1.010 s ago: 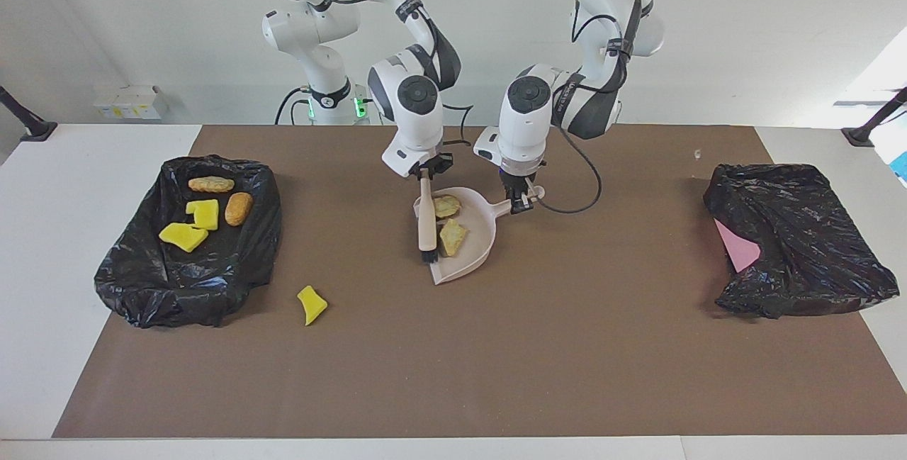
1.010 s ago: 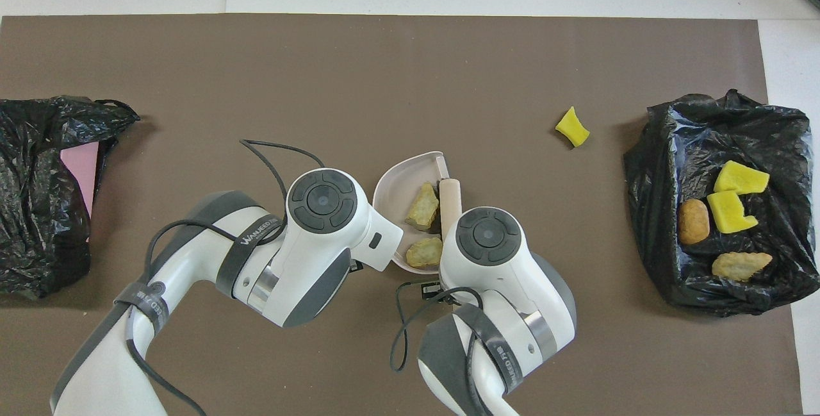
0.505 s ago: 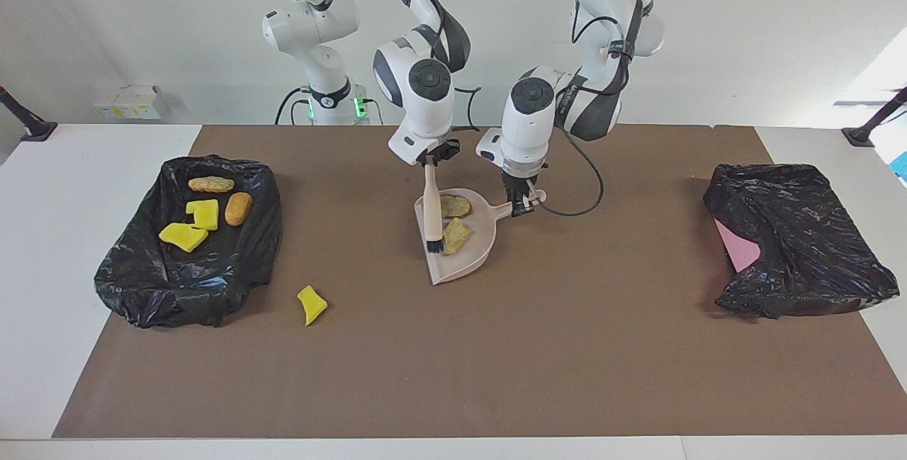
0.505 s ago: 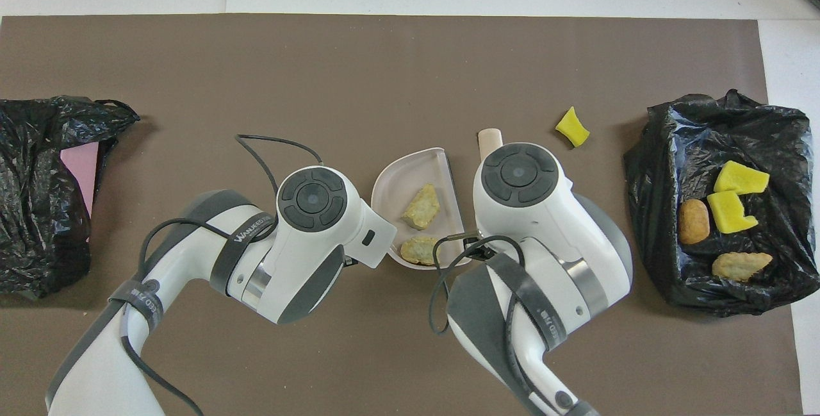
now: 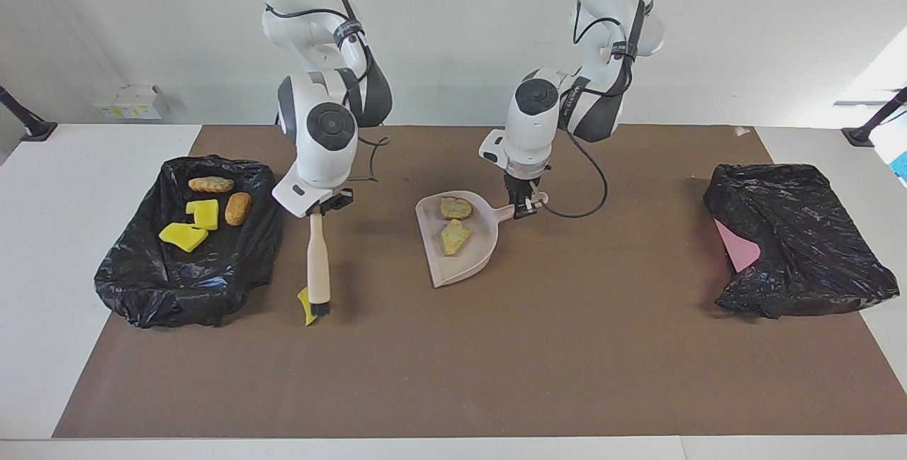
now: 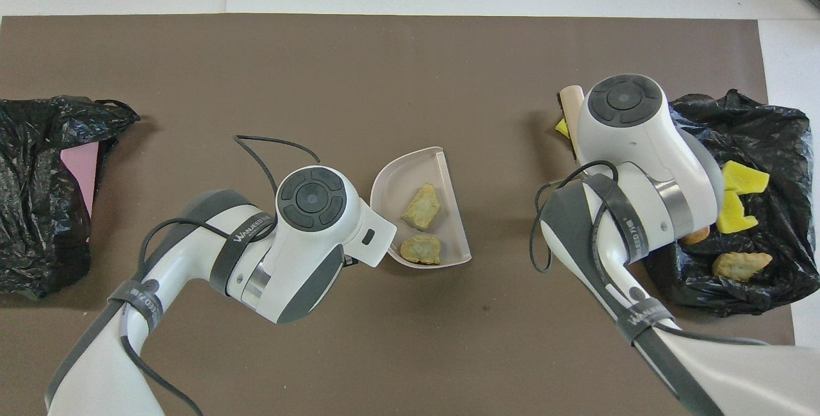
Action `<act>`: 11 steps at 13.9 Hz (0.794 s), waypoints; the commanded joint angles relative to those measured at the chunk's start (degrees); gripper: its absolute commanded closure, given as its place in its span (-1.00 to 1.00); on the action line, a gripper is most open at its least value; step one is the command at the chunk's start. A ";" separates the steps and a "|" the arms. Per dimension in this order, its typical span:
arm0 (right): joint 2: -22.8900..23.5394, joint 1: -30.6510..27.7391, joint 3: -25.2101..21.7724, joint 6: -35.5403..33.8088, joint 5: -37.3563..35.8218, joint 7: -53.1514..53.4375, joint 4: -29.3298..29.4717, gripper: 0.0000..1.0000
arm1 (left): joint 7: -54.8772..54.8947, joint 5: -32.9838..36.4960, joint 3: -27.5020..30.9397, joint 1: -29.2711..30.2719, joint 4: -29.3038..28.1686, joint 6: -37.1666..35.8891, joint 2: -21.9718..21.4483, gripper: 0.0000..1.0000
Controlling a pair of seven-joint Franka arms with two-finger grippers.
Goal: Sweep and dump trash in bin
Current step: 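Move the brush with the right gripper toward the yellow sponge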
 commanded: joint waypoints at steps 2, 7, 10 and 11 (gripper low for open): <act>2.69 -4.32 0.74 1.56 -4.91 -1.76 1.43 1.00 | -2.49 0.67 0.25 -0.31 -1.82 0.77 -1.27 1.00; 8.14 -3.55 0.91 2.53 -7.74 -1.85 3.98 1.00 | -3.45 0.67 0.34 -0.66 -1.99 -0.81 -1.53 1.00; 8.76 -2.06 1.17 1.92 -6.08 -1.76 3.28 1.00 | -7.48 0.76 0.34 -1.10 -2.17 -3.53 -2.14 1.00; 8.76 -0.31 1.18 1.40 -3.46 -1.76 3.02 1.00 | -8.55 0.76 0.34 -1.53 -2.17 -4.32 -2.23 1.00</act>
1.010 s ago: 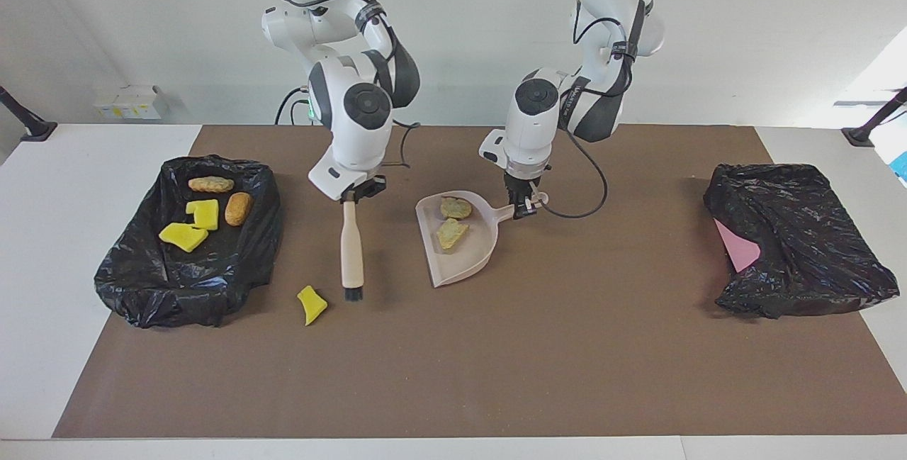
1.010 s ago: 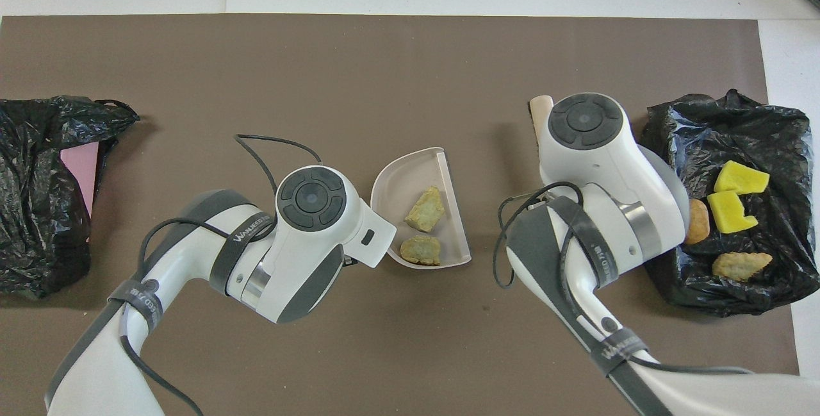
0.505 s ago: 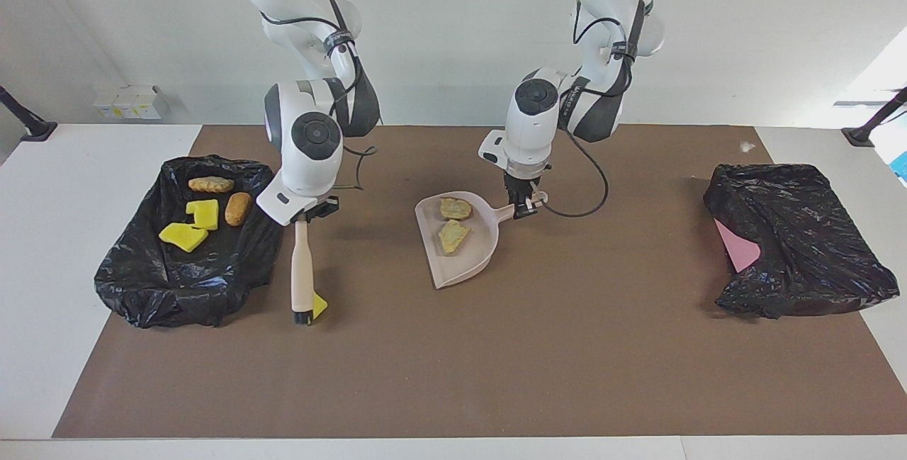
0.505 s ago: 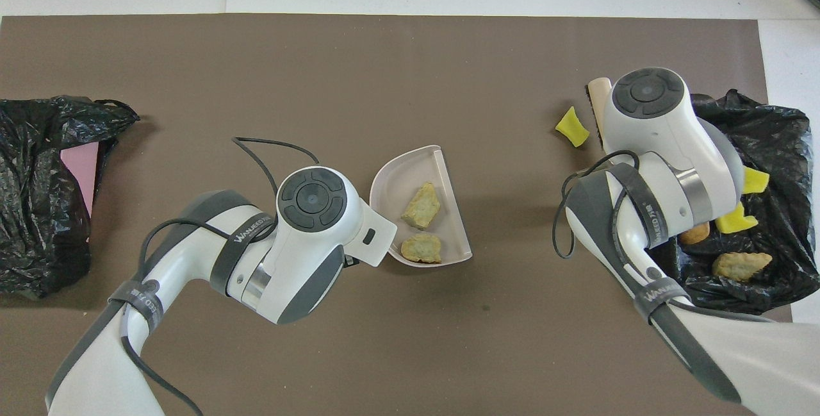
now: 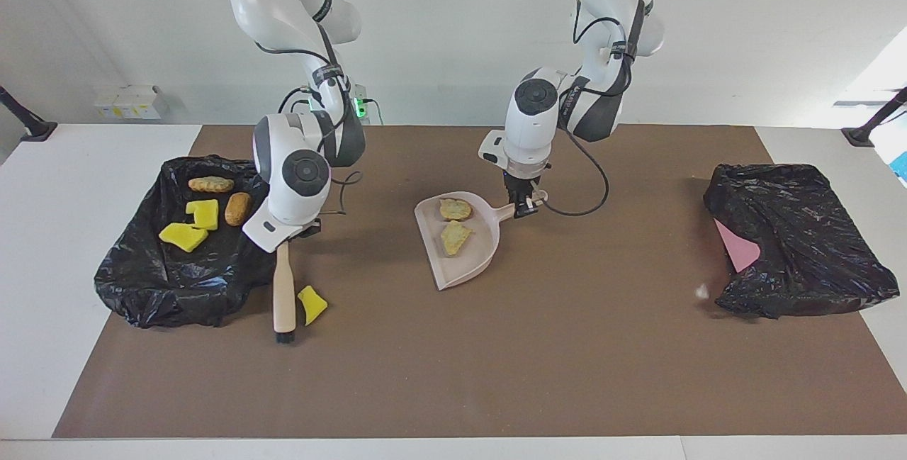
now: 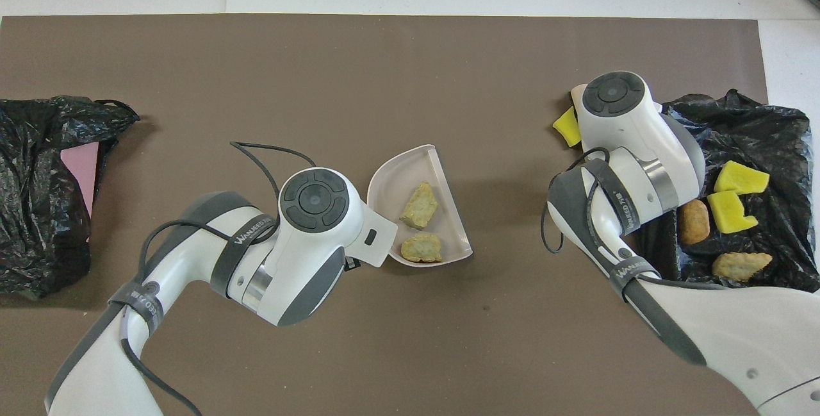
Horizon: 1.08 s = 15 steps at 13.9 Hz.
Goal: Sweep and dump trash in bin
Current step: 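Sweep the yellow sponge into the dustpan with the right gripper's brush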
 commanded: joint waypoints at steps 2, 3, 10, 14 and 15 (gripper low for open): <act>-0.79 5.35 0.30 -2.40 6.98 -0.69 -1.34 1.00 | -3.44 0.85 0.39 -1.55 -1.72 -3.64 -1.94 1.00; -1.58 7.90 0.30 -3.98 9.52 -0.25 -1.70 1.00 | -3.52 1.11 0.47 -2.25 -1.72 -4.43 -2.29 1.00; -6.16 18.63 0.30 -6.71 20.00 5.64 -6.62 1.00 | -3.35 1.55 0.30 -2.35 -5.93 1.08 -3.87 1.00; -6.78 22.42 0.39 -8.91 23.43 9.50 -5.92 1.00 | -2.91 1.55 0.30 -1.65 -6.99 5.74 -3.79 1.00; -6.78 22.77 0.39 -10.05 23.52 9.77 -5.40 1.00 | -2.73 1.55 0.30 -1.12 -6.99 7.41 -3.52 1.00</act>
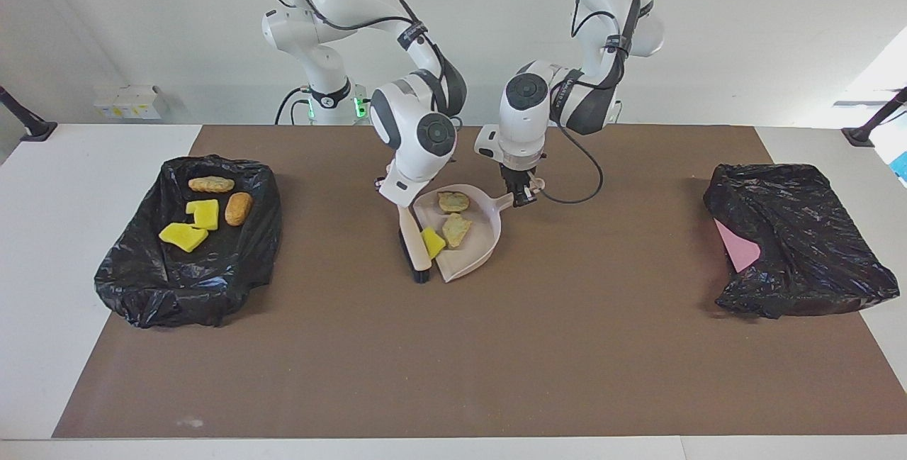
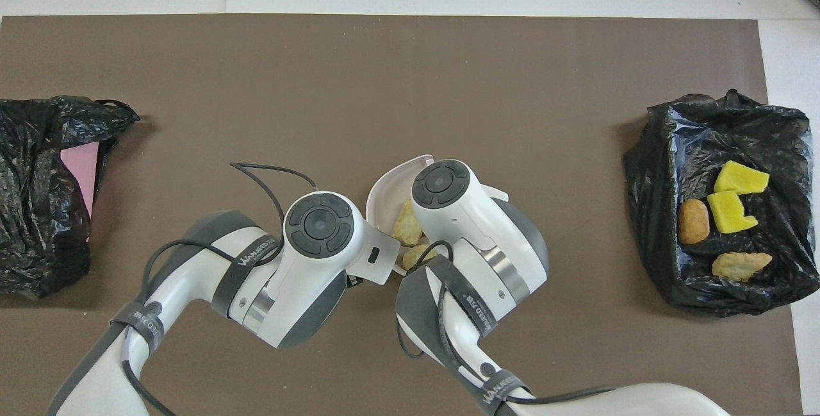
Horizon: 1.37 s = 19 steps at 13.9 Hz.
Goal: Sweep and dump trash in bin
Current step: 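Sweep the yellow sponge into the dustpan with the right gripper's brush, then carry the loaded dustpan with the left gripper over the nearby black bag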
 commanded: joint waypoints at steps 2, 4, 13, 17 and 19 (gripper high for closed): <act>-1.09 0.22 0.08 -2.98 1.91 2.11 0.57 1.00 | 3.02 1.23 0.28 2.80 -1.86 5.53 -0.10 1.00; -0.66 -0.04 0.00 -2.28 2.09 3.35 1.10 1.00 | 8.02 0.71 0.28 5.35 -1.69 5.53 0.17 1.00; -2.49 -1.01 -0.09 -3.68 6.29 8.78 2.17 1.00 | 26.39 -0.26 0.11 17.91 4.80 -4.81 -0.09 1.00; -6.97 3.63 0.00 -1.23 12.98 15.38 -4.41 1.00 | 37.55 -3.86 0.11 25.38 12.98 -14.93 -0.27 1.00; -10.39 6.45 0.00 1.84 15.34 19.16 -9.76 1.00 | 40.55 -5.00 0.19 28.29 13.52 -16.09 -1.93 1.00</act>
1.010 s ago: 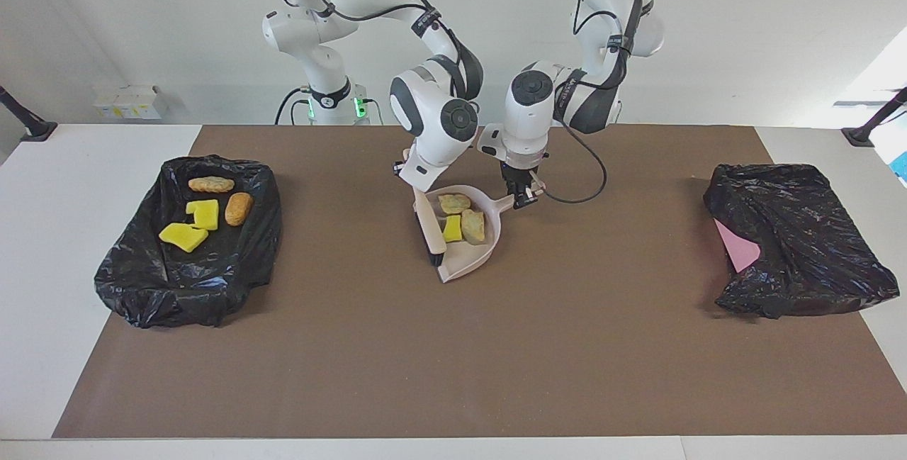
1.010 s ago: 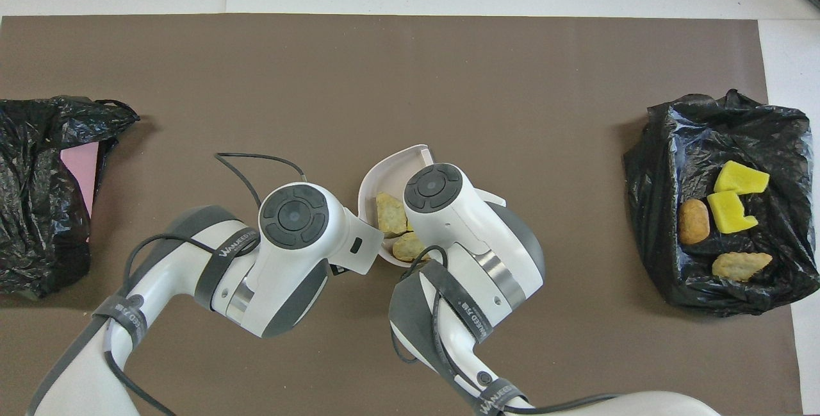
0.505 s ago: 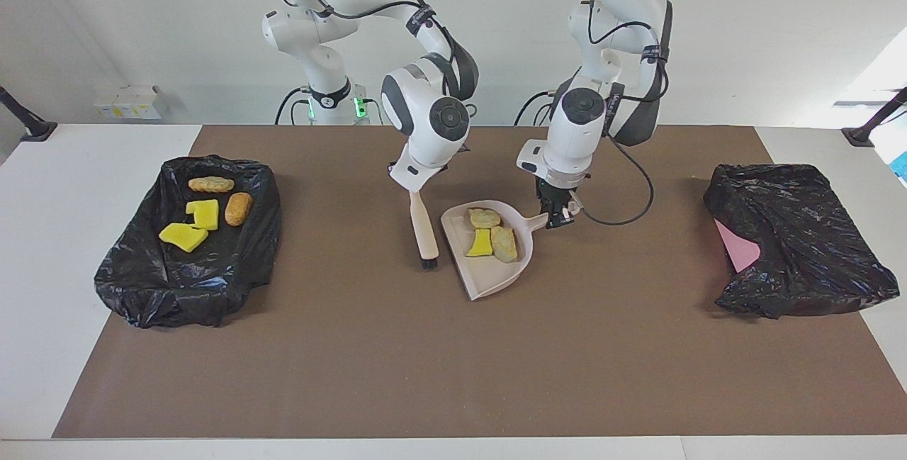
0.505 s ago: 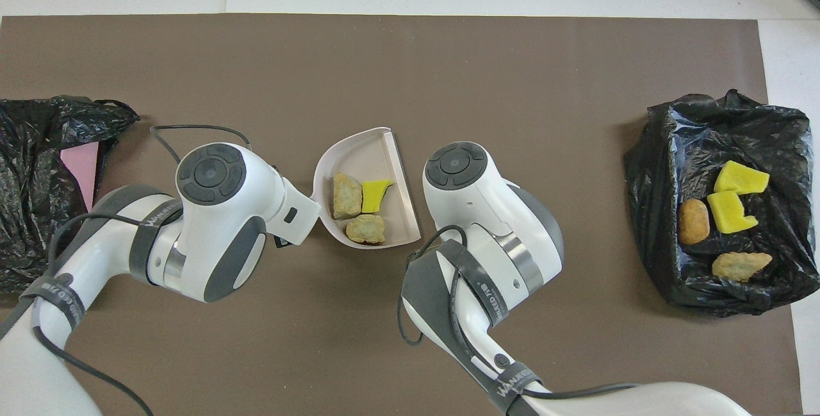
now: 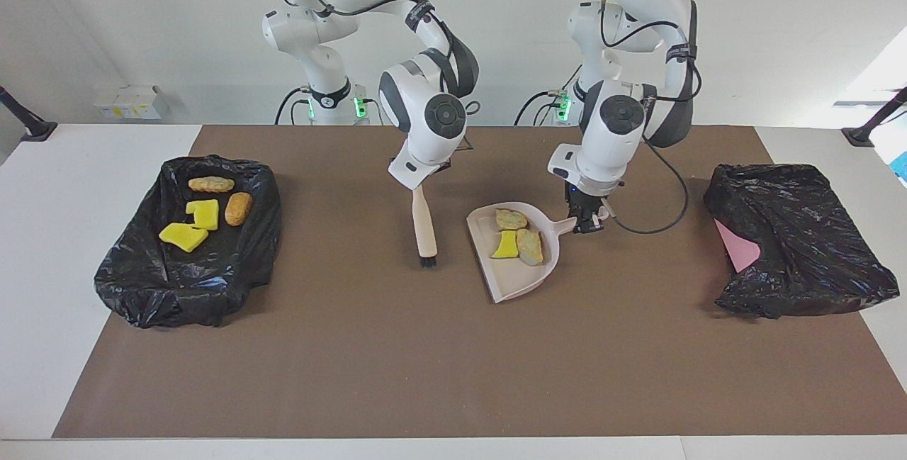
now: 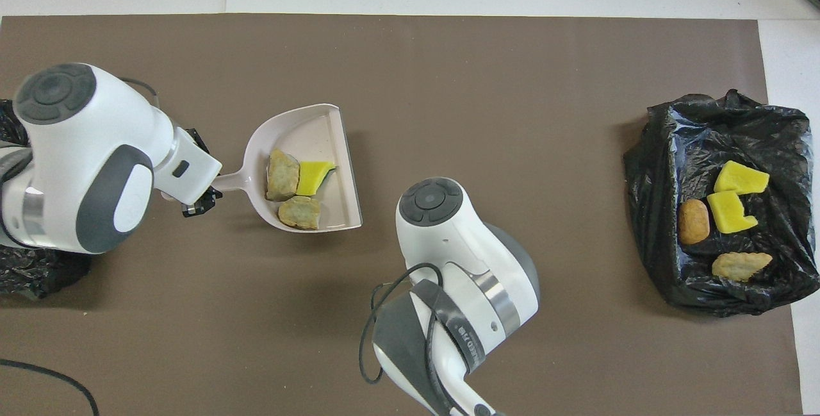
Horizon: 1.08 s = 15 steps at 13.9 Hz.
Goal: Sweep and dump trash in bin
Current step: 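Carry the loaded dustpan with the left gripper over the nearby black bag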
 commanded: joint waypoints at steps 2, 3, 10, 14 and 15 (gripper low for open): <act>-9.55 6.38 -0.06 7.98 4.55 5.47 -13.65 1.00 | 6.52 -2.94 -0.57 5.43 2.65 -3.00 -2.02 1.00; -11.31 7.88 -0.06 8.95 4.91 6.35 -15.85 1.00 | 7.92 -2.94 -0.48 6.67 3.88 -4.23 -1.93 1.00; -15.90 13.53 -0.06 14.94 7.72 7.06 -25.11 1.00 | 20.14 -2.86 -0.04 15.20 8.19 -9.15 -1.93 1.00; -15.46 13.17 -0.06 18.18 7.72 4.69 -25.98 1.00 | 21.98 -2.07 0.14 18.44 12.60 -13.55 -1.49 1.00; -15.11 13.17 -0.06 19.32 7.81 4.86 -26.25 1.00 | 24.87 -2.07 0.22 20.02 12.60 -13.64 -1.58 1.00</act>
